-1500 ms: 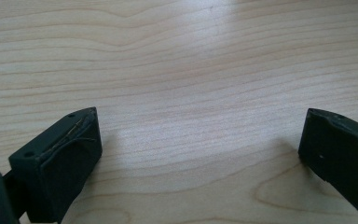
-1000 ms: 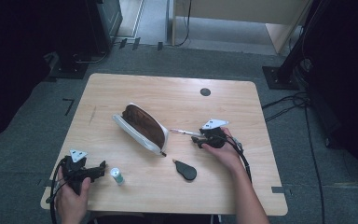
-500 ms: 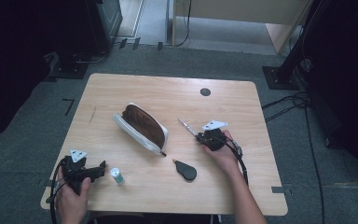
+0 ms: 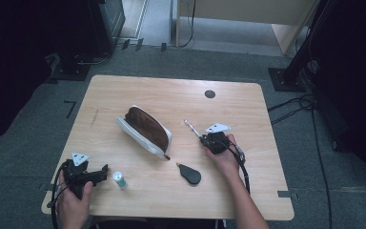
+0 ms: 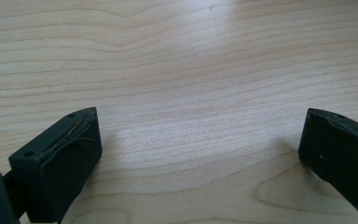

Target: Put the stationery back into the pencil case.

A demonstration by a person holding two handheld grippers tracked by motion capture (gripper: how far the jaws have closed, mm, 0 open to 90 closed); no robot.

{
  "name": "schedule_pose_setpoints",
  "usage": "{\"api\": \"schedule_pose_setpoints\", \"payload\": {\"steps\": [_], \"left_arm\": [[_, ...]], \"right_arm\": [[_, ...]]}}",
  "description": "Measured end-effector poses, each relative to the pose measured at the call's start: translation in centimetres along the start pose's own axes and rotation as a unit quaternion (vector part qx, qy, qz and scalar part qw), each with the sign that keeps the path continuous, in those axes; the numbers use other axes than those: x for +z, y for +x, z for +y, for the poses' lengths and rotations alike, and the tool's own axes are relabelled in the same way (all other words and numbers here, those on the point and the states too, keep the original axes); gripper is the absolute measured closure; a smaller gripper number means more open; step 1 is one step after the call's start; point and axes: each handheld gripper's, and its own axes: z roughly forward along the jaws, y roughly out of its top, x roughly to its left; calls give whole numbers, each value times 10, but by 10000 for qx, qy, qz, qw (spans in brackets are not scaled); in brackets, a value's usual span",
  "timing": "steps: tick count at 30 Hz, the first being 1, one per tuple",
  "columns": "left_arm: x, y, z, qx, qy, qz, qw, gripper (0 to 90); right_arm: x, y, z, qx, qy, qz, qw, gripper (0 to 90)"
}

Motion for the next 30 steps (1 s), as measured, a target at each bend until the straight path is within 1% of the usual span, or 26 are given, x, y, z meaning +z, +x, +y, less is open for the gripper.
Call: {"api": "schedule_pose_setpoints", "payload": {"steps": [3,5,6,8,10,13,15,16,20,23,30], "left_arm": [[0,0,0,2,0,3,10000,0],[0,0,0,5,0,0,10000,0],[0,0,0,1,0,1,10000,0],[0,0,0,1,1,1,10000,0],[0,0,0,0,0,0,10000,0],[0,0,0,1,0,2,10000,0],[0,0,0,0,0,0,10000,0],[0,0,0,1,0,1,10000,0],[0,0,0,-2,-1,0,10000,0],[0,0,0,0,0,0,10000,0],[0,0,0,3,2,4,10000,0]], "right_arm": [[-1,0,0,181,-91,-17,9998,820],[-5,0,2,200,-185,-20,9996,821],[-7,1,3,268,-201,2,9994,821],[-13,3,8,302,-330,29,9990,821],[-20,7,14,312,-435,112,9985,821],[-29,14,21,283,-574,168,9978,820],[-36,19,28,305,-686,219,9969,821],[-39,22,31,341,-729,261,9964,821],[-50,32,42,313,-857,332,9953,821],[-56,41,49,256,-945,399,9944,820],[-66,59,66,250,-1149,526,9917,820]]}}
